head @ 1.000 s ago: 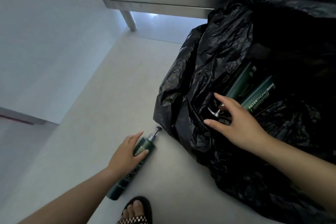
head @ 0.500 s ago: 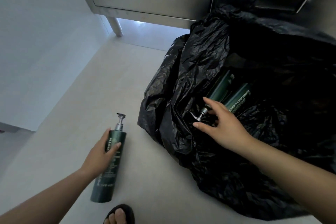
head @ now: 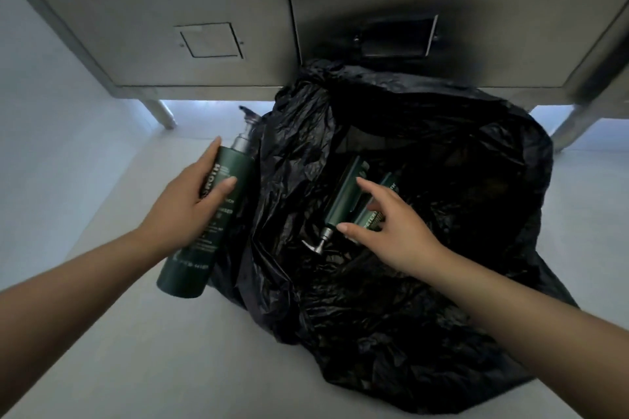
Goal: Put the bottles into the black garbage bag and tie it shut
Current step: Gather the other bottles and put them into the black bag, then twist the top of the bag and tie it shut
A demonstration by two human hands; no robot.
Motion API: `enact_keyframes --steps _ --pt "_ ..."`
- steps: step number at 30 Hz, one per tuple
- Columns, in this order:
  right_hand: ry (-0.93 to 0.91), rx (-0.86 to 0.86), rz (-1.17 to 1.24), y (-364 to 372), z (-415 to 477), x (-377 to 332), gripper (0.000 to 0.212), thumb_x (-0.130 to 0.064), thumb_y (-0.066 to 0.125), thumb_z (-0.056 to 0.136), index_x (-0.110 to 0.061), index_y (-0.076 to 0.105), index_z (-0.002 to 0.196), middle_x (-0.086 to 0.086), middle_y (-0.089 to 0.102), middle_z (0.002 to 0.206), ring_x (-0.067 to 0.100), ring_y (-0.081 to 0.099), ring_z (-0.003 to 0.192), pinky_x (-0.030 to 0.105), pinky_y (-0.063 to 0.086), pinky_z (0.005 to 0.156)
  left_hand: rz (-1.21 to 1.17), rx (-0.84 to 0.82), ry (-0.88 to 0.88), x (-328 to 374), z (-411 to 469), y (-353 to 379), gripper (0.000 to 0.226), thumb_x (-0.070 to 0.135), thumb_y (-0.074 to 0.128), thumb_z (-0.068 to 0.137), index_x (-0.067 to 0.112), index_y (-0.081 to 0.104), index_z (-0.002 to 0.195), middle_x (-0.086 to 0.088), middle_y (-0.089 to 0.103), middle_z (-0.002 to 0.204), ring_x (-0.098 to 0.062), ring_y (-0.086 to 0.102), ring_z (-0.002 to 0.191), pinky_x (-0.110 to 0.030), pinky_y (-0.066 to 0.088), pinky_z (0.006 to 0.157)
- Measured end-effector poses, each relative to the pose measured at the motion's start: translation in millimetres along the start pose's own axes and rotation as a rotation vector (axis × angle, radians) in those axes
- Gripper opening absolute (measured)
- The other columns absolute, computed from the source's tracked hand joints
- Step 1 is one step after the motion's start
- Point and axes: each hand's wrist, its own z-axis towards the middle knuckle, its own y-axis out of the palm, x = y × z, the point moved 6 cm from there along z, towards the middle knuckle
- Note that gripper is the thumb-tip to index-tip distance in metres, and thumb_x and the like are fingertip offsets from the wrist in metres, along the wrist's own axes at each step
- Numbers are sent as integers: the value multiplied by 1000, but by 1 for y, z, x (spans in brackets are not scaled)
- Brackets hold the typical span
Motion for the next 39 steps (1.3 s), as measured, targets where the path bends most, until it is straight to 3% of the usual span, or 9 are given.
enact_keyframes --steps 6,13,18,23,25,28,30,35,39 --pt "24 109 139 -44 -14 19 93 -75 58 61 -43 26 142 -19 36 141 4 44 120 31 44 97 -71 -149 147 106 42 54 67 55 46 87 45 15 145 23 42 128 5 41 109 -5 32 78" --pt "84 174 207 -68 -33 54 90 -72 60 61 -42 30 140 -18 40 138 4 48 113 26 45 89 -99 -289 93 165 67 131 68 50 47 91 36 13 148 -6 43 146 -23 41 131 -24 32 91" --pt "126 177 223 -66 -36 64 88 -67 62 63 -40 32 140 -15 43 135 4 52 108 19 42 81 -272 -260 -13 163 52 157 70 51 54 86 38 20 145 1 57 129 -6 55 96 -17 38 73" --pt "121 157 309 -52 -29 49 70 -48 72 72 -47 37 133 -25 50 119 3 64 93 18 48 79 -485 -210 -95 155 38 158 71 52 59 82 41 24 143 8 58 117 6 55 93 -11 39 76" --pt "130 135 447 -45 -22 39 67 -39 74 75 -51 36 129 -17 54 120 4 68 88 24 53 79 -531 -188 -94 153 38 152 71 51 60 82 41 25 143 8 59 114 1 56 97 -14 40 79" --pt "157 153 519 -44 -10 27 78 -39 76 70 -37 38 138 1 59 126 15 63 108 44 51 94 -634 -191 -104 149 45 141 69 49 59 84 40 25 144 4 62 118 -4 60 102 -17 44 87" --pt "162 158 484 -47 0 17 84 -41 76 68 -40 33 141 4 59 126 18 60 114 47 49 96 -674 -217 -112 143 53 133 66 49 54 87 40 23 144 2 62 123 -1 60 101 -15 43 85" --pt "176 130 223 -41 17 16 86 -37 74 76 -48 21 142 -11 48 117 15 55 115 35 49 96 -210 -182 118 119 60 109 65 50 47 90 32 21 147 -6 46 142 -20 43 130 -31 36 103" --pt "287 44 43 -27 12 45 86 -41 71 78 -45 16 145 -22 49 105 -3 54 91 4 38 65 217 -45 194 85 58 98 65 45 53 89 32 25 146 -6 28 153 -26 24 140 -51 29 110"
